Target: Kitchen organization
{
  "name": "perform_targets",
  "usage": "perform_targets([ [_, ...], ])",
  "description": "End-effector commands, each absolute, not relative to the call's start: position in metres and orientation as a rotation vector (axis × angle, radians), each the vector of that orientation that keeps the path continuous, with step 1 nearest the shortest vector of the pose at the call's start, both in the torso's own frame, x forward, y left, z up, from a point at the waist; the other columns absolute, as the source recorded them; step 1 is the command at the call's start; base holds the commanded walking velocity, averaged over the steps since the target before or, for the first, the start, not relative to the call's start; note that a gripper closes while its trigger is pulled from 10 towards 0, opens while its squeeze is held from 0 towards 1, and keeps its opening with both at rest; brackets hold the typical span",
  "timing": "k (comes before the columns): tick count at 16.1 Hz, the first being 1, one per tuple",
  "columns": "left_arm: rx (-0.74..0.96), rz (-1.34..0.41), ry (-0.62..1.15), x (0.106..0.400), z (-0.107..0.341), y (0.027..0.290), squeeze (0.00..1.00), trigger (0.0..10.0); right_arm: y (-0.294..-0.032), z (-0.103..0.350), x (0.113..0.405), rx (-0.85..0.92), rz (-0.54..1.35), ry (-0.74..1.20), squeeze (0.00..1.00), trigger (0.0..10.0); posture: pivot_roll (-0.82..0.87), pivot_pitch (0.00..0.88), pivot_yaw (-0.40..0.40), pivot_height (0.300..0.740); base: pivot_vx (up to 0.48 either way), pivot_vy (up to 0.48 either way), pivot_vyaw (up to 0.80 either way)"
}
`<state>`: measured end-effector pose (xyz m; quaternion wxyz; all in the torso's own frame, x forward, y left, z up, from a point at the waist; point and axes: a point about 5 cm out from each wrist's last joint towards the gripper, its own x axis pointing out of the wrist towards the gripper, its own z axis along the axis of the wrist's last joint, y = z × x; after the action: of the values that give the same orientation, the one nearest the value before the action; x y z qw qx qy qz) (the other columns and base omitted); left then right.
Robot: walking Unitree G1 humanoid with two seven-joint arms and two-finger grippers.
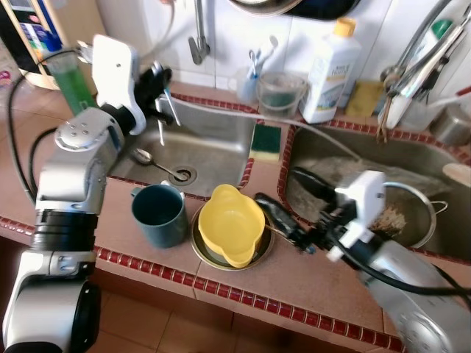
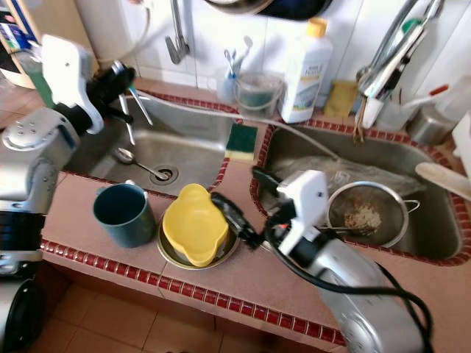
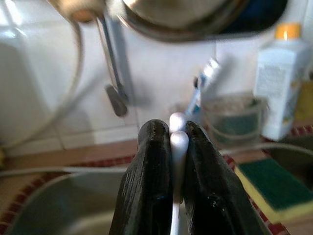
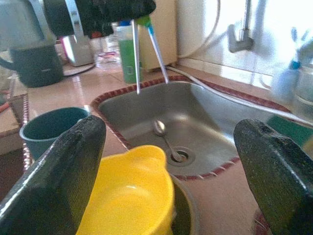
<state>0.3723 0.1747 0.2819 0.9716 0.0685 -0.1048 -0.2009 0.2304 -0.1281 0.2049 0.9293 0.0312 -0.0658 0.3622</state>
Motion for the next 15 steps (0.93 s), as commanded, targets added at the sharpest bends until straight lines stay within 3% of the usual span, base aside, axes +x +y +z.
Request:
perform_targets([
  [1, 0.150, -0.451, -0.232, 0.374, 0.288, 0.168, 0.00, 10.0, -0.131, 0.209, 0.224, 0.061, 0.730, -0.136, 0.00, 10.0, -0.18, 0.208, 0.039, 0.740, 0.000, 0.000, 0.00],
  [7, 0.149, -0.542, -0.152, 0.385, 0.268, 0.161, 0.00, 10.0, -0.136, 0.210, 0.201, 0.090, 0.666, -0.090, 0.00, 10.0, -0.24, 0.277, 0.064, 0.740, 0.000, 0.000, 0.00],
  [15, 0.177, -0.588, -0.110, 0.388, 0.256, 0.158, 0.00, 10.0, -0.136, 0.210, 0.192, 0.103, 0.649, -0.056, 0.00, 10.0, -0.25, 0.286, 0.073, 0.740, 0.000, 0.000, 0.00],
])
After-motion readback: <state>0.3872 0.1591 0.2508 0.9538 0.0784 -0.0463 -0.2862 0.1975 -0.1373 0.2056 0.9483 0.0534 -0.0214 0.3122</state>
